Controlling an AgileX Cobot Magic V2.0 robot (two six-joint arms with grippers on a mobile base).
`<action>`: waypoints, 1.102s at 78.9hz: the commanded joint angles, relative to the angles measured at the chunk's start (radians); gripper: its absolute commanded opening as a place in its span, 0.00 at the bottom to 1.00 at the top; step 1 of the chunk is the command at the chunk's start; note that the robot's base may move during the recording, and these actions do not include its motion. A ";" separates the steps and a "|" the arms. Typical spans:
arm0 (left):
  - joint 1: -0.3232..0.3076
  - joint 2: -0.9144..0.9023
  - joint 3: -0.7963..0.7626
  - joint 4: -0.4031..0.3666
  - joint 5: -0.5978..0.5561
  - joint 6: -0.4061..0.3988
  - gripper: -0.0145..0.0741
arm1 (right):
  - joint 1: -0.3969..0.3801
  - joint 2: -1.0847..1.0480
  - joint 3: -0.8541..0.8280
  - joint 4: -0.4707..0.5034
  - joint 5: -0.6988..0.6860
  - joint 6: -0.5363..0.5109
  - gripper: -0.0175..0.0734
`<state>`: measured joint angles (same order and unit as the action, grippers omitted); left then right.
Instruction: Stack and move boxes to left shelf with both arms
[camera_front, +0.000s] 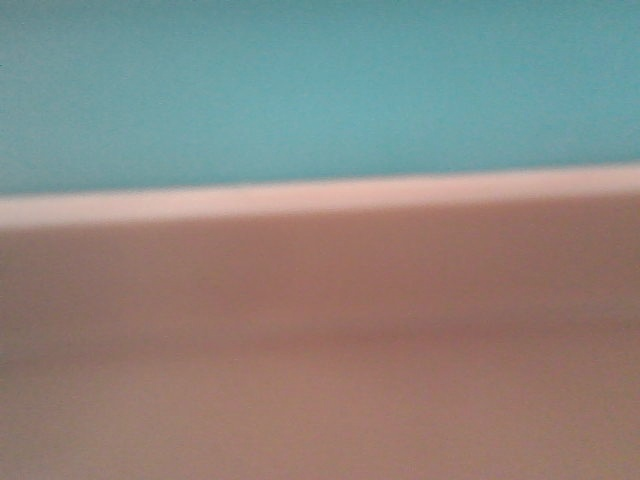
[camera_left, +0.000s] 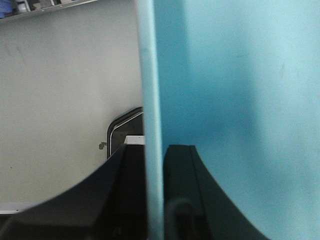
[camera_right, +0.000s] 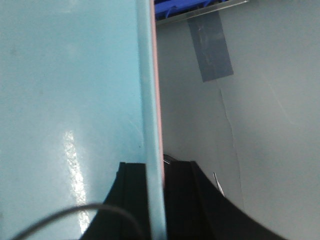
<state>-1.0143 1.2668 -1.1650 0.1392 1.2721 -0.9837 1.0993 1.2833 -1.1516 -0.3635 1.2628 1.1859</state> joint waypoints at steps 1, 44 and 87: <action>-0.035 -0.022 -0.053 -0.188 0.035 -0.003 0.16 | 0.027 -0.023 -0.057 0.081 0.041 0.012 0.27; -0.035 -0.022 -0.053 -0.188 0.035 -0.003 0.16 | 0.027 -0.023 -0.057 0.081 0.041 0.012 0.27; -0.035 -0.022 -0.053 -0.188 0.035 -0.003 0.16 | 0.027 -0.023 -0.057 0.081 0.041 0.012 0.27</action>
<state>-1.0143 1.2668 -1.1650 0.1392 1.2721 -0.9837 1.0993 1.2833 -1.1516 -0.3653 1.2628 1.1859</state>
